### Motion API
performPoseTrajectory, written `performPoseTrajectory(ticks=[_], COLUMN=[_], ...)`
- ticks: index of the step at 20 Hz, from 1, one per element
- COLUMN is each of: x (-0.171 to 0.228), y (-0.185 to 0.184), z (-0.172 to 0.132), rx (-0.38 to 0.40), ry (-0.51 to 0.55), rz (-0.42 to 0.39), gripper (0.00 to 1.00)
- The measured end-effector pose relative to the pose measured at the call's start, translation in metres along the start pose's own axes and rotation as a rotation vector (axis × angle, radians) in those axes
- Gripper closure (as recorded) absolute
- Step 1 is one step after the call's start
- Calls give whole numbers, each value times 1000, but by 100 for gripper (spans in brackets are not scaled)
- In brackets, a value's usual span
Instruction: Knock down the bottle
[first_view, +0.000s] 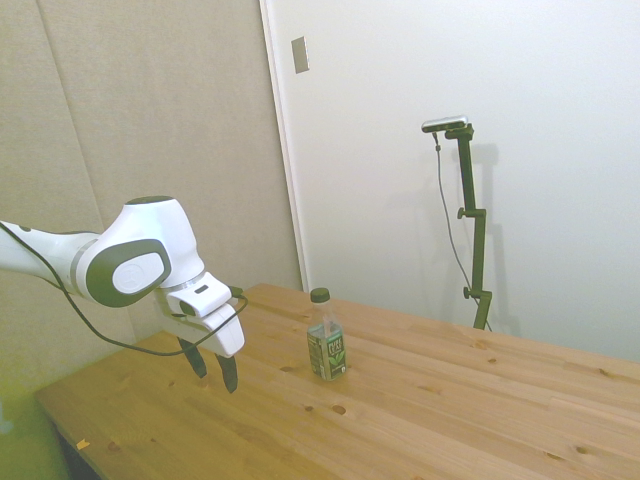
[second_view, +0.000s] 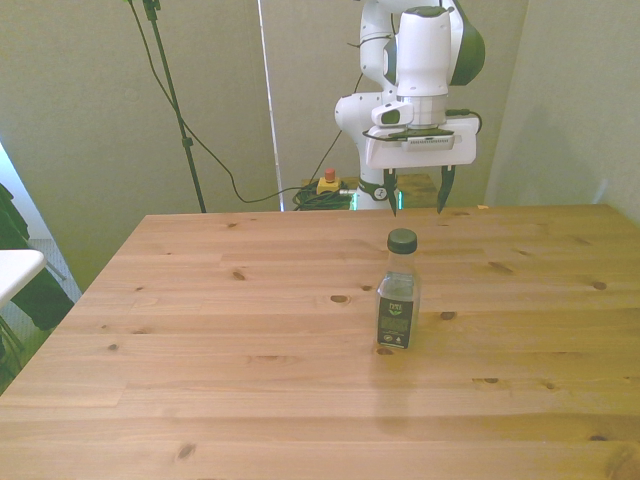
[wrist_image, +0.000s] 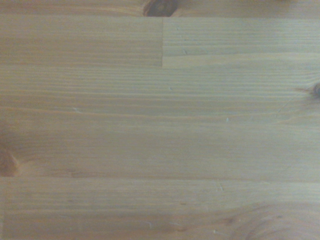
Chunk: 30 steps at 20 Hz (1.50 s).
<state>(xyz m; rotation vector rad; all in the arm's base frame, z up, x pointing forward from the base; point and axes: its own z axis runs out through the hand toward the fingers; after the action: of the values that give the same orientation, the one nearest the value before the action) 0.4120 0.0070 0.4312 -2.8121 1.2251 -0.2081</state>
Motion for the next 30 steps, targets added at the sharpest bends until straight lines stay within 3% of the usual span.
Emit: performPoseTrajectory(ticks=[1,5,10,18,30], x=[0,2,16,71,133], y=[0,0,-12,-53,-97], z=[0,2,-18,-36,-34], rx=[-1,-5,-2,10,24], ry=[-1,-3,63,144,221], rz=[0,13,70,155,250], gripper=[100,100,100,100,100])
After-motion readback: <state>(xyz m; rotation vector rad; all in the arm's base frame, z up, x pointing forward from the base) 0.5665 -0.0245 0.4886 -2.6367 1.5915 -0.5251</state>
